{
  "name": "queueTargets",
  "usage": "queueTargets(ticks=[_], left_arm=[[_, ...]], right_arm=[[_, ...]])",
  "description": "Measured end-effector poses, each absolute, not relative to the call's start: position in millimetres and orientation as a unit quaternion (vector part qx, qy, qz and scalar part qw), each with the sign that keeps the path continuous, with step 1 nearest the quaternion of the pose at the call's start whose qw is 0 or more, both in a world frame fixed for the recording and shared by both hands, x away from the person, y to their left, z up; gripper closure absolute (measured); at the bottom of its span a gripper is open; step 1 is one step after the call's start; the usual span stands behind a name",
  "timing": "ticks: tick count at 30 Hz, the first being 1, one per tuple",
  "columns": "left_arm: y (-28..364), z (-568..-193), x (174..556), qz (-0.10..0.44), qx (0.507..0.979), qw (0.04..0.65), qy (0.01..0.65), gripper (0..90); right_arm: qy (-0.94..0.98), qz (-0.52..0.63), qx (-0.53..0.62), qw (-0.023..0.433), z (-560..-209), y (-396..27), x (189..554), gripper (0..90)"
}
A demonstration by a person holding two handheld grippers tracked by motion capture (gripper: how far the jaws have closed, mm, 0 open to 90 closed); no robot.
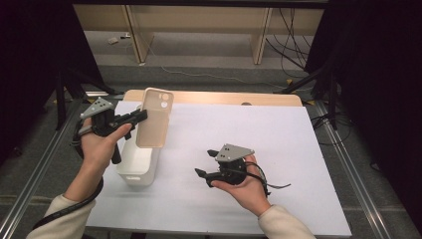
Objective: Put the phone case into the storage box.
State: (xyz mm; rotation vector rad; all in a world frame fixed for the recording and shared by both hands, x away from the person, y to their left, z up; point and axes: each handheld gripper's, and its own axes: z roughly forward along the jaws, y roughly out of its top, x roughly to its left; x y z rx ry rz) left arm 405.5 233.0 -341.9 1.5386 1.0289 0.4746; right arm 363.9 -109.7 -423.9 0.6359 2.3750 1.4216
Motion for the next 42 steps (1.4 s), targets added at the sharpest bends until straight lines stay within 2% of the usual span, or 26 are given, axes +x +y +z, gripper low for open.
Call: queueTargets(ticks=[42], left_arm=[[261,-349,418,0.226,0.643,0.565,0.464,82.1]], right_arm=[[0.827,0.493,0.226,0.145,-426,-110,365,29.4]])
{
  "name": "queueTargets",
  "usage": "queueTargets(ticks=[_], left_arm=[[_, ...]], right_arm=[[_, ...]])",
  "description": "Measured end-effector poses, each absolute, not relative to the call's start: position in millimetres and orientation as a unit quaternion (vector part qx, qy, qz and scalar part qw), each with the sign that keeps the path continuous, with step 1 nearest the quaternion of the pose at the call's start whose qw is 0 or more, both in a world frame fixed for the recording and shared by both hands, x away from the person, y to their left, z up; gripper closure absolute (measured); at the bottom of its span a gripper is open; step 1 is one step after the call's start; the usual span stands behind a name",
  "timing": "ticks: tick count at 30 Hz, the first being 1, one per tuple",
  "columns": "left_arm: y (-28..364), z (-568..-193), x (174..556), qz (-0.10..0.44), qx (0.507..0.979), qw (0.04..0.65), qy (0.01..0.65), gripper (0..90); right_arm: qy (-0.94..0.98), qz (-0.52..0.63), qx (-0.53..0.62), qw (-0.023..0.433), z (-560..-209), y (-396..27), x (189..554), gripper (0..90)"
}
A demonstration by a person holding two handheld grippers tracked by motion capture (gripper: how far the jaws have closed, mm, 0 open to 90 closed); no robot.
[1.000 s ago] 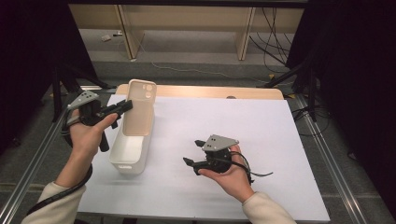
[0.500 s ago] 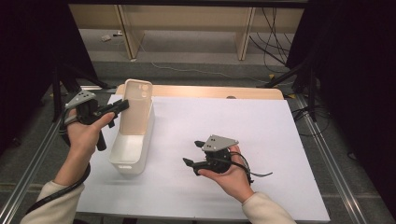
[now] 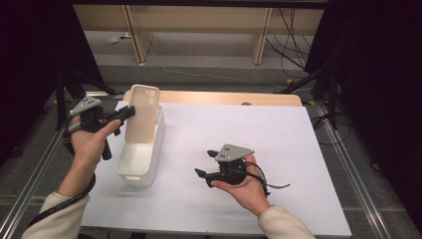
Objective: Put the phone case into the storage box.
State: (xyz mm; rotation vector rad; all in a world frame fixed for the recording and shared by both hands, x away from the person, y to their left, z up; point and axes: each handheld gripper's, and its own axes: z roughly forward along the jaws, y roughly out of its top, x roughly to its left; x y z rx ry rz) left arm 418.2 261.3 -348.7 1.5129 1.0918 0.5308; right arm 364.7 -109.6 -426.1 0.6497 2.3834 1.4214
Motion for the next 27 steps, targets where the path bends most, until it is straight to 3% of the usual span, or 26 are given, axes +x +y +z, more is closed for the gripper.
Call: queueTargets(ticks=[27], left_arm=[[264,-355,429,0.236,0.649,0.554,0.464,82.1]], right_arm=[[0.827,0.495,0.224,0.146,-427,-110,366,29.4]])
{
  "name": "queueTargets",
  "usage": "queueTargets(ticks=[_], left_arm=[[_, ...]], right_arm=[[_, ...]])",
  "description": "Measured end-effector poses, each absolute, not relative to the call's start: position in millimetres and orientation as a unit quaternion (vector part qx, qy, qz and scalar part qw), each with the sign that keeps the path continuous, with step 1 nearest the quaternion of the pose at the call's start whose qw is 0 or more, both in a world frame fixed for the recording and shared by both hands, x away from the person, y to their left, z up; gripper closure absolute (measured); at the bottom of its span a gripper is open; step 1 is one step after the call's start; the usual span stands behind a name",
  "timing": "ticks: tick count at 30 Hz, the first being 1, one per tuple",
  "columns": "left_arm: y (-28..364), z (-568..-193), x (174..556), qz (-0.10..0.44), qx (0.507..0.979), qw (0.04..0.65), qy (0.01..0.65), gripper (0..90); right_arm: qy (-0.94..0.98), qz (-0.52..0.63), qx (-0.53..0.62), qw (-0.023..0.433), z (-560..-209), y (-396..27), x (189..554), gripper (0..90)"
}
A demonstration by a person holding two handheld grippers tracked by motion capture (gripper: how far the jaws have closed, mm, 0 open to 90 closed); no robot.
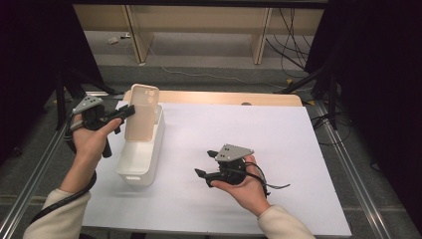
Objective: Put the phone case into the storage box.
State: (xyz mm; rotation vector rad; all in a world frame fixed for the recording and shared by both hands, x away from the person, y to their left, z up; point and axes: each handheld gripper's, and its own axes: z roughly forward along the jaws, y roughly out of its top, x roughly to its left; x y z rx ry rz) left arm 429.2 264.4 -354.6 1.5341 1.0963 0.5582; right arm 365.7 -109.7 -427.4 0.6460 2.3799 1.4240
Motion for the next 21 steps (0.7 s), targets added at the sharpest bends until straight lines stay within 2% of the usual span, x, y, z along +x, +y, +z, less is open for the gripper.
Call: queueTargets(ticks=[21], left_arm=[[270,-359,442,0.241,0.652,0.556,0.456,82.1]], right_arm=[[0.827,0.495,0.227,0.144,-428,-109,365,29.4]])
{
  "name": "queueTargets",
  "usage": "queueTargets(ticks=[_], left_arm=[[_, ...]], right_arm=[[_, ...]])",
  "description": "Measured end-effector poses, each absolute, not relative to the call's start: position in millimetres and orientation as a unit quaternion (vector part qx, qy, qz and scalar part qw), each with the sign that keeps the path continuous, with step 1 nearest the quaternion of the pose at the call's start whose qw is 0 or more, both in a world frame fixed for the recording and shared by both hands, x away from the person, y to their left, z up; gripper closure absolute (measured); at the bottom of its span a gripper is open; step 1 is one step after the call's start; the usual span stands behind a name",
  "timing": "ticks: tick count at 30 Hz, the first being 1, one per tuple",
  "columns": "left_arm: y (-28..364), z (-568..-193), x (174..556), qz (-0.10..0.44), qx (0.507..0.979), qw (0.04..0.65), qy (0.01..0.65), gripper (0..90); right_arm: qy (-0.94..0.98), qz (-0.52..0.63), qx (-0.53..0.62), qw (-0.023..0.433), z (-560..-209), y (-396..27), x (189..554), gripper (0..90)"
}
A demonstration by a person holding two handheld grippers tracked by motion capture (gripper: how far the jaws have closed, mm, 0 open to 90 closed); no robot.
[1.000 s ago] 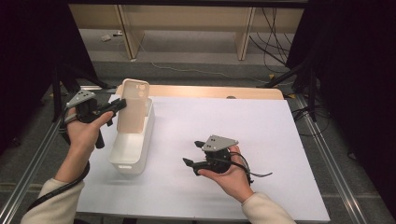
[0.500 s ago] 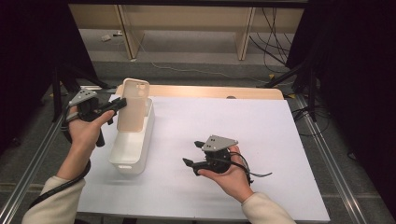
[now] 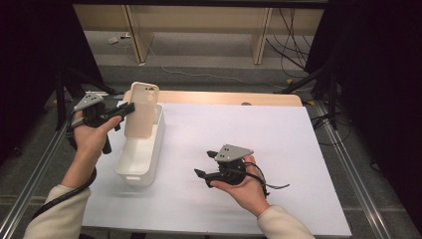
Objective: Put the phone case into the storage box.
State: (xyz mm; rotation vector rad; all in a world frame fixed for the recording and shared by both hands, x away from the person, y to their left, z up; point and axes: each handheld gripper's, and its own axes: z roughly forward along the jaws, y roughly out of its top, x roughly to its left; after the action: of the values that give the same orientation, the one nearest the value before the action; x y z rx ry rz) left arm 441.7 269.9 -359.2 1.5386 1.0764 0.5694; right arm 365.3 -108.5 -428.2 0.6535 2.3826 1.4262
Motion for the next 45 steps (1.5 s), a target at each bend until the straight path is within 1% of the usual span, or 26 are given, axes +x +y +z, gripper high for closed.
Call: queueTargets(ticks=[13,17,21,45], left_arm=[[273,-362,452,0.24,0.652,0.562,0.45,82.1],[273,-364,456,0.239,0.653,0.56,0.45,82.0],[274,-367,460,0.237,0.653,0.559,0.453,82.0],[272,-376,480,0.237,0.66,0.545,0.46,82.0]], right_arm=[[0.825,0.497,0.231,0.141,-430,-107,366,29.5],[0.822,0.5,0.23,0.147,-430,-108,367,29.4],[0.826,0.496,0.227,0.141,-429,-109,367,29.4],[0.827,0.495,0.227,0.141,-429,-109,367,29.5]])
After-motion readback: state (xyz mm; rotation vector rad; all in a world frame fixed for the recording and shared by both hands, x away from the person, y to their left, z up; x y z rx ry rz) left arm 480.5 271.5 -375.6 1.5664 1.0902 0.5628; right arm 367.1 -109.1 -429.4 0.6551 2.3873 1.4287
